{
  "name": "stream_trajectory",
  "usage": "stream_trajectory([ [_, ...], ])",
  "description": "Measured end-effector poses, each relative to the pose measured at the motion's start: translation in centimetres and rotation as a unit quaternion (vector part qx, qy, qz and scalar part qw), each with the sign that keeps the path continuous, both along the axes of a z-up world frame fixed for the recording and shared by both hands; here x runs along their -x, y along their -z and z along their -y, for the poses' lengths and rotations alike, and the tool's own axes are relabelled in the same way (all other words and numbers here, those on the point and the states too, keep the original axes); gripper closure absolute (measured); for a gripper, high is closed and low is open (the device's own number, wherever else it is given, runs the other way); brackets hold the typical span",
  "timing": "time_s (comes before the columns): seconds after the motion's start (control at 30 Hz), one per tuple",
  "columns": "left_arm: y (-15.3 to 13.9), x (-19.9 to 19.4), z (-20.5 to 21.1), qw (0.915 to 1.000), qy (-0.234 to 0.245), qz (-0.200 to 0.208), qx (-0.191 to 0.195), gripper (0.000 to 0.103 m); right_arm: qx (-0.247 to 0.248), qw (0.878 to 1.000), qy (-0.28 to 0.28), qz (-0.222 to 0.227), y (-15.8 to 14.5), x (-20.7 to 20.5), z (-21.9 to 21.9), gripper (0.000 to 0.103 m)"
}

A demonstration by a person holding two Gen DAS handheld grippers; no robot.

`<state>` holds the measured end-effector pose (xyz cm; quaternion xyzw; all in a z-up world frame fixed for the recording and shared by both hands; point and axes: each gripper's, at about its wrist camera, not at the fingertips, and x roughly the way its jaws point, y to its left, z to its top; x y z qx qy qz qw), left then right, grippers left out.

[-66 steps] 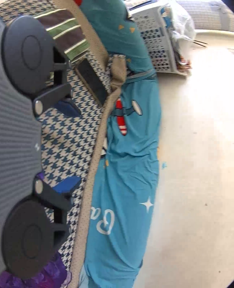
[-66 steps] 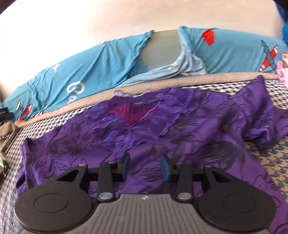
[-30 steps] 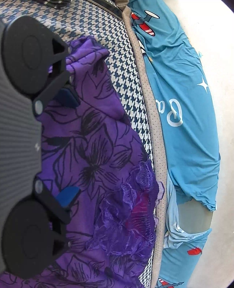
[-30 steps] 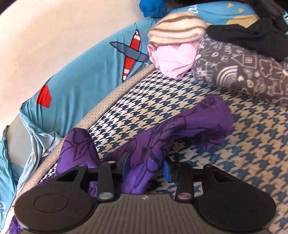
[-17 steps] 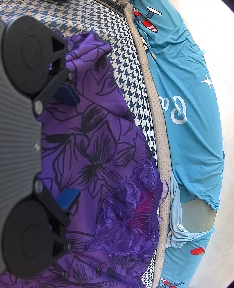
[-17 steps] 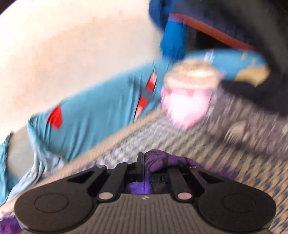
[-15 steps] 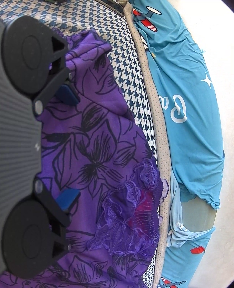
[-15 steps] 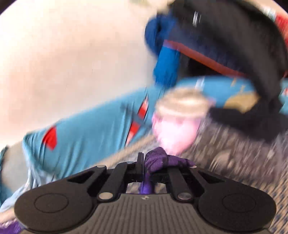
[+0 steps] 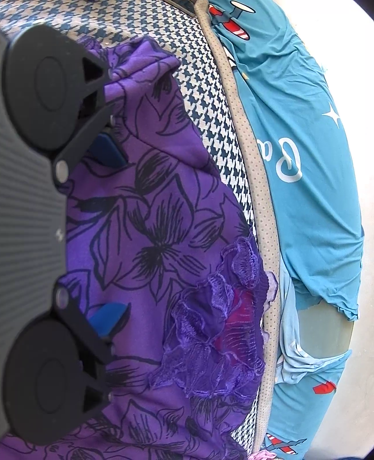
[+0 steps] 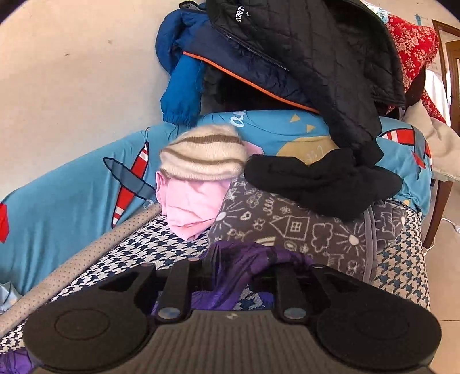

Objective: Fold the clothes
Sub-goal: 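Smooth the purple garment's body with the left gripper while the right gripper withdraws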

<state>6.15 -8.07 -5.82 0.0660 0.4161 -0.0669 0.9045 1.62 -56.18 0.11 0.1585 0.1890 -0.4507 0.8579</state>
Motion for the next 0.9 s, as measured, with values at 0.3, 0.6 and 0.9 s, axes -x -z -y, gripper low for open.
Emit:
stream_trajectory([
  [0.3,-0.1,-0.2,-0.2,1.0000,-0.003,-0.006,0.006,0.001,-0.066,0.997,-0.018,-0.038,0.7,-0.4,1.9,0.056],
  [0.6,-1.4,0.4,-0.3,0.9999,0.001,0.011,0.013,0.001,-0.100,0.985,-0.105,-0.097,2.5,0.6,1.6,0.041],
  [0.9,-3.5,1.8,-1.0,0.9988,0.014,0.044,0.018,0.000,-0.153,0.976,-0.142,-0.065,1.6,4.6,0.9,0.036],
])
